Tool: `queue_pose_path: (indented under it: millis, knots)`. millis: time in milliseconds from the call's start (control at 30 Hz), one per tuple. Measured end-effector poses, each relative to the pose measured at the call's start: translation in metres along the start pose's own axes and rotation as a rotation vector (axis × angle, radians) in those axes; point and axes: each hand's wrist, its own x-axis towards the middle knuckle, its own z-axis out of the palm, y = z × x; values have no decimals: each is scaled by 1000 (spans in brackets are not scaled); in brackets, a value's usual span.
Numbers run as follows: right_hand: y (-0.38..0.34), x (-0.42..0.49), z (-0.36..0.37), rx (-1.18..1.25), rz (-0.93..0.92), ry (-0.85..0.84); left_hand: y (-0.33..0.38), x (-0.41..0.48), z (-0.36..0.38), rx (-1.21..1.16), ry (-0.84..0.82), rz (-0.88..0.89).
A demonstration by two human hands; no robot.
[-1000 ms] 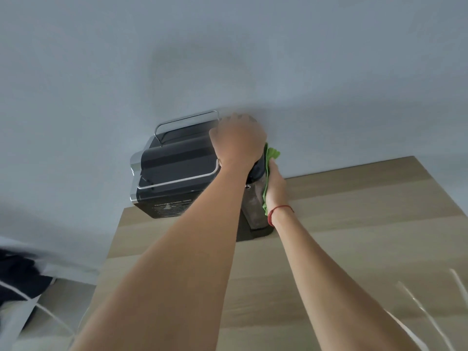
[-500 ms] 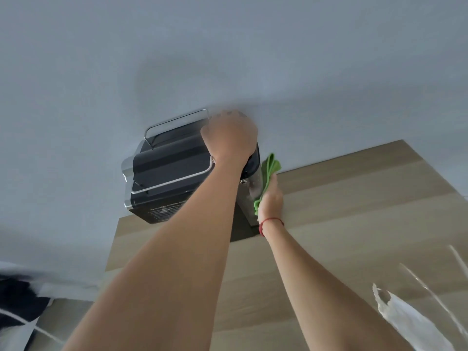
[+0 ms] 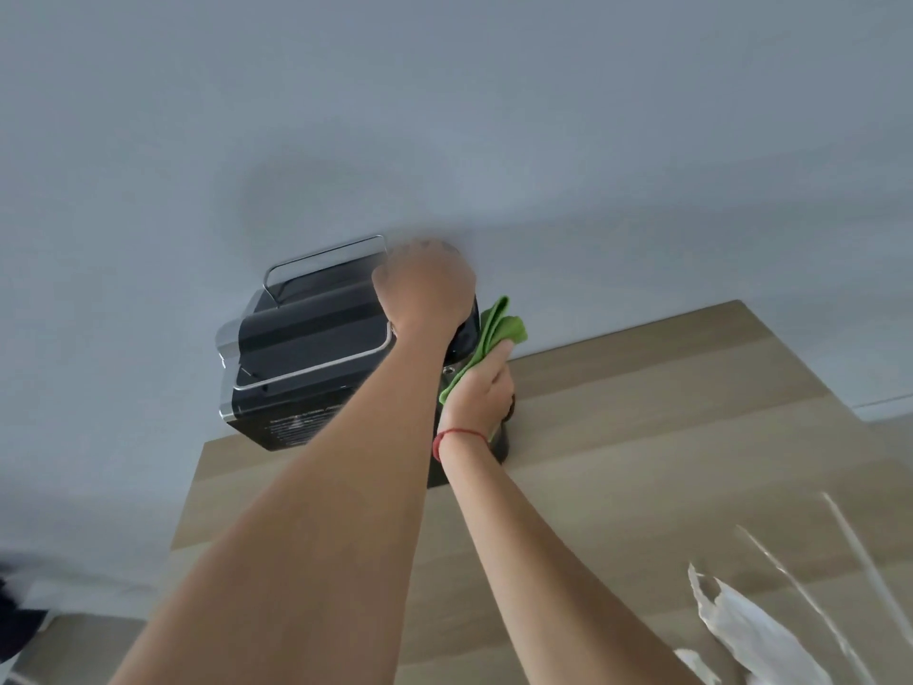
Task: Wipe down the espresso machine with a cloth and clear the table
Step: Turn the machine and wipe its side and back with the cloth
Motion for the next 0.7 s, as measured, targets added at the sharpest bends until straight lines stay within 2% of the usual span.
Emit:
queue_pose_path:
  millis: [67,167,267,367,467,600,700]
  knots:
    - [-1,0,2,-14,-34,26,1,-1,0,-4,6,2]
    - [6,10,-2,-28,13,56,-2,3,3,-8,18,5]
    - [27,32,-12,-36,229,42,-1,2,5,-1,15,7]
    - [42,59,-21,-98,459,-96,1,2,5,6,18,12]
    - [38,68,-26,-185,572,-245,1,3,3,6,21,17]
    - [44,75,-20,-164,514,-343,-1,1,3,11,11,8]
    - [9,73,-12,-245,453,-388,-1,1,4,11,23,9]
